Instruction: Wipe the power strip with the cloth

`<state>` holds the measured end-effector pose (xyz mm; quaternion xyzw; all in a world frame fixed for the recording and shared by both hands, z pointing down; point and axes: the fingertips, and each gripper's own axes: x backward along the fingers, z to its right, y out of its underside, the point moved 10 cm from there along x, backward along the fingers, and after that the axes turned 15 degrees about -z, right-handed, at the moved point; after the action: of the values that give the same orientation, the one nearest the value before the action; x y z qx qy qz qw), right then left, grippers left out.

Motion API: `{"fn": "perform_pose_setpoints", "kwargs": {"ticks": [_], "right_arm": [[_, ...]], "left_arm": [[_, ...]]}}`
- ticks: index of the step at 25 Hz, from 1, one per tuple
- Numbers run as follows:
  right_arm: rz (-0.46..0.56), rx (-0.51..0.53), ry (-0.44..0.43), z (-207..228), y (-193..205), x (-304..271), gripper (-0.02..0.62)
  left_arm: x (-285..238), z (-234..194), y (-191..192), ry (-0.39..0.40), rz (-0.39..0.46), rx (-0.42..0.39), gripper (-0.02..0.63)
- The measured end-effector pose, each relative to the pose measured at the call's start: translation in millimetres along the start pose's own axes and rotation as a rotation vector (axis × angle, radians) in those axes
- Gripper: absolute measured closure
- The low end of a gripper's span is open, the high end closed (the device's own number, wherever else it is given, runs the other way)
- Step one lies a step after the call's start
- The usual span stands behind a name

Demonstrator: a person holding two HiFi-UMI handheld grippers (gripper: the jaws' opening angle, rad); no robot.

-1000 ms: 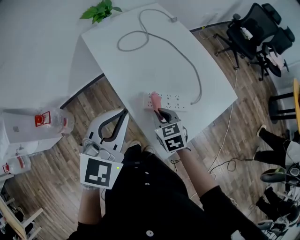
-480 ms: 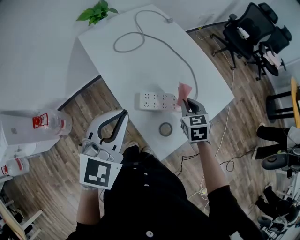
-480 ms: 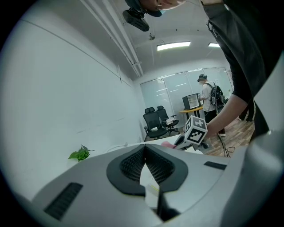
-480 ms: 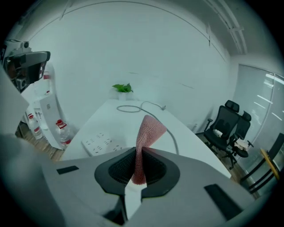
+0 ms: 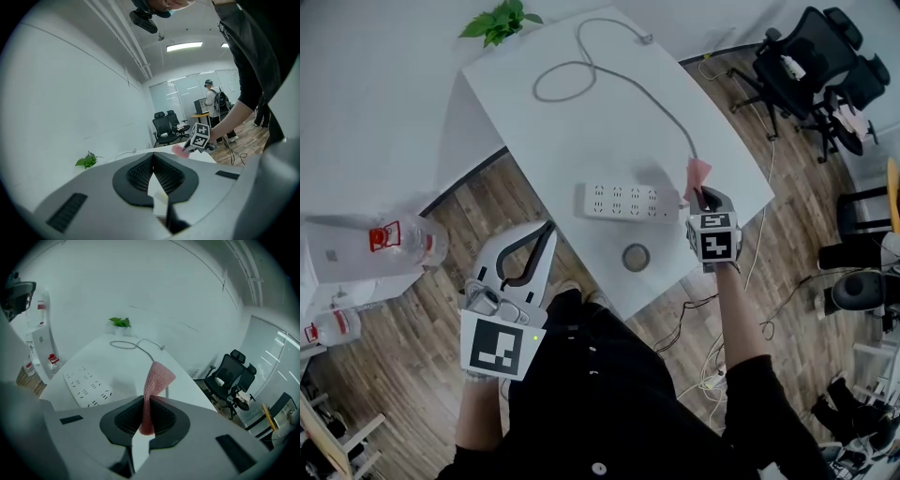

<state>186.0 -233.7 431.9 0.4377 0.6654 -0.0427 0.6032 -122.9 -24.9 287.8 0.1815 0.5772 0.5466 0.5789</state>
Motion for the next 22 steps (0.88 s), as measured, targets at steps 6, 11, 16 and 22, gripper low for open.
{"fn": "perform_pose_setpoints", "kwargs": {"ticks": [6, 11, 16, 22], "right_arm": [[-0.044, 0.031, -0.049, -16.7, 1.4, -16.6, 0.547], [-0.066, 0.058, -0.063, -27.8, -1.2, -24.1, 0.546], [-0.072, 0.087, -0.097, -43.0, -8.7, -26.5, 0.546], [-0.07, 0.122, -0.133, -64.2, -16.8, -27.8, 0.546]], "left_arm": [[1.3, -1.9, 5.5, 0.0, -0.016, 0.009, 0.592], [1.5, -2.6, 9.6, 0.005, -0.021, 0.013, 0.592], [2.2, -2.9, 10.8, 0.008, -0.02, 0.017, 0.592], [4.9, -6.2, 13.3, 0.001, -0.018, 0.025, 0.592]]}}
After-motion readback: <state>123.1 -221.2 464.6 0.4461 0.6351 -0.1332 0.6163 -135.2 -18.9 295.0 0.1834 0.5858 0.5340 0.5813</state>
